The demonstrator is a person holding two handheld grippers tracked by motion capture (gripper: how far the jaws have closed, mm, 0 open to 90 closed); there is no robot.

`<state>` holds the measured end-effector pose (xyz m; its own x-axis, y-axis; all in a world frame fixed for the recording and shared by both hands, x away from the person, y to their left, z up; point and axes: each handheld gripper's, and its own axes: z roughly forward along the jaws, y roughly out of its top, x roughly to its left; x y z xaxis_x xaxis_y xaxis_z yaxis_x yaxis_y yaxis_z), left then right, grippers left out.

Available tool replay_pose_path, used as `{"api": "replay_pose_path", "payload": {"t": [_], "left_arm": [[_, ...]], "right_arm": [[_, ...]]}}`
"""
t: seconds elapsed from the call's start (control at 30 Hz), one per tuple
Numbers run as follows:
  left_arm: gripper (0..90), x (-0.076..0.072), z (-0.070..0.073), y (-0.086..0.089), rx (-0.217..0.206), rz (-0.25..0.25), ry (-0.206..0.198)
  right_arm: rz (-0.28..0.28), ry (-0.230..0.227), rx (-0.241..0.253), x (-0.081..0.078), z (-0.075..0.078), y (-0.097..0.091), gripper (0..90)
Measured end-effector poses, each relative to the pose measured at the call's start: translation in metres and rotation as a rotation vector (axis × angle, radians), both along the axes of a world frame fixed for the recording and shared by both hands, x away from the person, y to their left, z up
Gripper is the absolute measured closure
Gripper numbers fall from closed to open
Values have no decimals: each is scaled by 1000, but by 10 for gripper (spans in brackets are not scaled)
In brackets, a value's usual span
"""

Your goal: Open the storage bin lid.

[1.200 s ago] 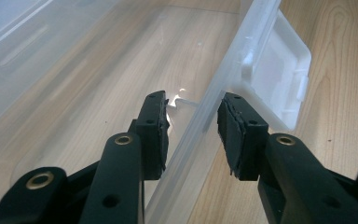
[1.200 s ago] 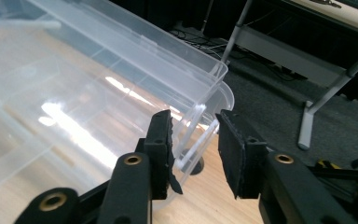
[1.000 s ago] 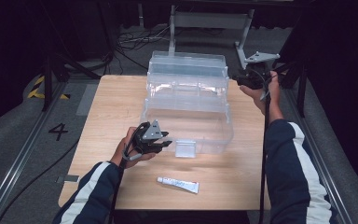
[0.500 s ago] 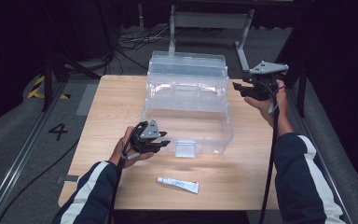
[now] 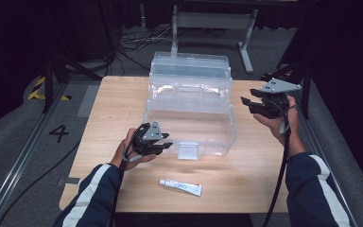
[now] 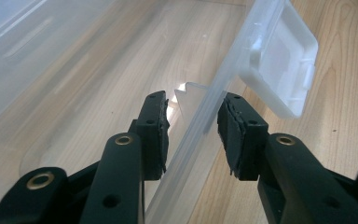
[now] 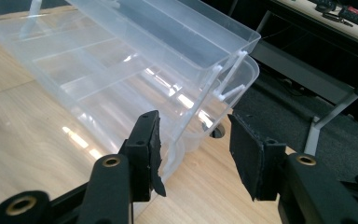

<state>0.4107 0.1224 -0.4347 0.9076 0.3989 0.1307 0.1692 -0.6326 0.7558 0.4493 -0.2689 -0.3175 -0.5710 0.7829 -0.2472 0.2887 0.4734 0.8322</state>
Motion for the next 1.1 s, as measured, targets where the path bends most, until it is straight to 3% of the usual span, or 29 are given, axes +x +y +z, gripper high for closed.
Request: {"api": "replay_pose_path", "payload": {"t": [0.57,1.1], "left_arm": [[624,0,0,0,3,6,6],[601,-2,1,-1,15,22,3]], "right_arm": [[26,11,21,-39,-28,-20,508],[132,76,13,-64,-61,-2,495]]}}
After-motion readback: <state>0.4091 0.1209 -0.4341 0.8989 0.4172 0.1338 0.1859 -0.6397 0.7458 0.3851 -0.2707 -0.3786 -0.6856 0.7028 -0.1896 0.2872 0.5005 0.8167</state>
